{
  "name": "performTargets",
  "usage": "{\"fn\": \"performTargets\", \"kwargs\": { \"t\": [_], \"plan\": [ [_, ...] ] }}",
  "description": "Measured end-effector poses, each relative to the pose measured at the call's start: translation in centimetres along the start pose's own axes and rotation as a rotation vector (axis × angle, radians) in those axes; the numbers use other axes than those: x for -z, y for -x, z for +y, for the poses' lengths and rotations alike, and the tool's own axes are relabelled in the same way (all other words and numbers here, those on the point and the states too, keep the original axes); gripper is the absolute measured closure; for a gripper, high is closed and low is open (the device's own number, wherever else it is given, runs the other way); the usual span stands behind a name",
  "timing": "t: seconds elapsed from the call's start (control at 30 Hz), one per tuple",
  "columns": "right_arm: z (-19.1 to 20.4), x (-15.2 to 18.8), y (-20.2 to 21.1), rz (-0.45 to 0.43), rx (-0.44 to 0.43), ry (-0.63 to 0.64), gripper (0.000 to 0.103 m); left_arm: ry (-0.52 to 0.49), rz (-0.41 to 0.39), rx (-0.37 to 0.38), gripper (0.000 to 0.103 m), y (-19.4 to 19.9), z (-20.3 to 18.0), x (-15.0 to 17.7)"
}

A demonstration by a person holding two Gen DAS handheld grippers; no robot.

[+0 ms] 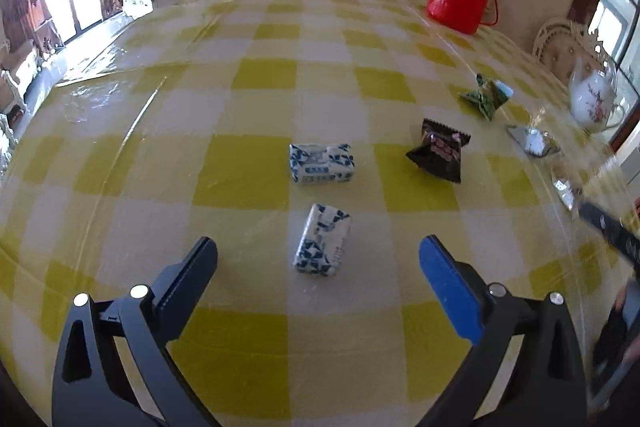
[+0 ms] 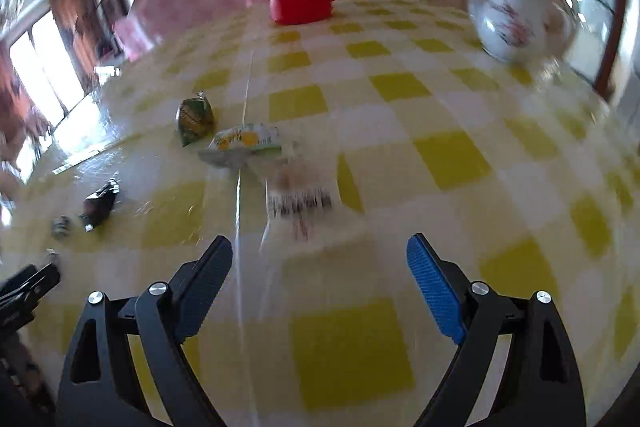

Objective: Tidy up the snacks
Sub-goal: 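Move both open tools back over the snack table, then grasp the white cookie packet with the right tool while the left grasps a blue-white candy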

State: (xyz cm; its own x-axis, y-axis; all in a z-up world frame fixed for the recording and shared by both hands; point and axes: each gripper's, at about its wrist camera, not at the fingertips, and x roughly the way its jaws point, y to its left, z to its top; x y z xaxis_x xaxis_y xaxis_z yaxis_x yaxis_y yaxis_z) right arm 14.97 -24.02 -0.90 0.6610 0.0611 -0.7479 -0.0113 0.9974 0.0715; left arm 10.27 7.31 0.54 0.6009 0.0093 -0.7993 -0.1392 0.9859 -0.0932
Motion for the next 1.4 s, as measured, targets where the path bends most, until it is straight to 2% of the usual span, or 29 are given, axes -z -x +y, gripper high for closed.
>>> {"fn": "performTargets", "kwargs": {
  "t": [0.1,0.23,0.27,0.3,0.33,0.4,0.57,0.63,0.77,0.8,0.83,0.87,0.93,1.1,1.27,1.4],
  "plan": [
    [-0.1,-1.7,-2.1,0.034,-0.03,0.017,0.017,-0.02,0.006,-0.01,0.002,-0.2,-0.4,-0.1],
    [0.3,-2.6,-4.1,0.081,0.005,0.048,0.021,-0.025,0.007,-0.01,0.002,-0.3,-0.5,0.0],
    [0.7,-2.4,-4.0,0.071,0.023,0.076,0.033,-0.024,0.005,-0.006,0.002,-0.2,-0.4,0.0],
    [1.1,-2.1,-3.7,0.053,0.017,0.101,0.059,-0.019,0.003,0.002,0.002,-0.2,-0.3,-0.1],
    [1.4,-1.9,-3.3,0.046,-0.002,0.118,0.061,-0.017,0.001,0.007,0.002,-0.2,-0.2,0.0],
    [1.7,-0.8,-2.4,0.04,0.029,0.116,0.062,-0.011,-0.003,0.016,0.002,-0.1,-0.1,0.0],
    [2.1,2.0,1.2,0.005,-0.014,0.073,0.062,-0.017,-0.004,0.036,0.002,0.0,0.1,0.1],
    [2.3,3.1,3.2,-0.027,-0.026,0.058,0.062,-0.038,0.004,0.035,0.002,-0.1,-0.1,0.1],
    [2.7,5.9,7.3,-0.09,-0.062,0.017,0.062,-0.158,0.044,-0.015,0.002,-0.6,-1.3,0.4],
    [2.9,6.4,8.0,-0.101,-0.065,0.014,0.062,-0.154,0.041,-0.012,0.002,-0.5,-1.2,0.4],
    [3.1,6.9,8.6,-0.111,-0.068,0.012,0.062,-0.144,0.033,-0.008,0.008,-0.4,-1.0,0.4],
    [3.4,7.3,9.3,-0.124,-0.077,0.009,0.062,-0.135,0.003,-0.013,0.039,0.0,-0.7,0.6],
    [3.6,7.7,10.2,-0.143,-0.093,-0.001,0.062,-0.161,-0.031,-0.009,0.083,0.7,-0.5,0.9],
    [3.4,8.4,11.8,-0.172,-0.123,-0.035,0.062,-0.1,-0.046,0.099,0.083,1.6,0.8,1.4],
    [3.9,9.1,12.4,-0.177,-0.163,-0.032,0.062,-0.105,-0.12,0.094,0.083,3.3,0.5,2.1],
    [4.7,9.8,12.8,-0.178,-0.189,-0.021,0.062,-0.101,-0.126,0.124,0.083,4.0,-0.1,2.9]
  ]
}}
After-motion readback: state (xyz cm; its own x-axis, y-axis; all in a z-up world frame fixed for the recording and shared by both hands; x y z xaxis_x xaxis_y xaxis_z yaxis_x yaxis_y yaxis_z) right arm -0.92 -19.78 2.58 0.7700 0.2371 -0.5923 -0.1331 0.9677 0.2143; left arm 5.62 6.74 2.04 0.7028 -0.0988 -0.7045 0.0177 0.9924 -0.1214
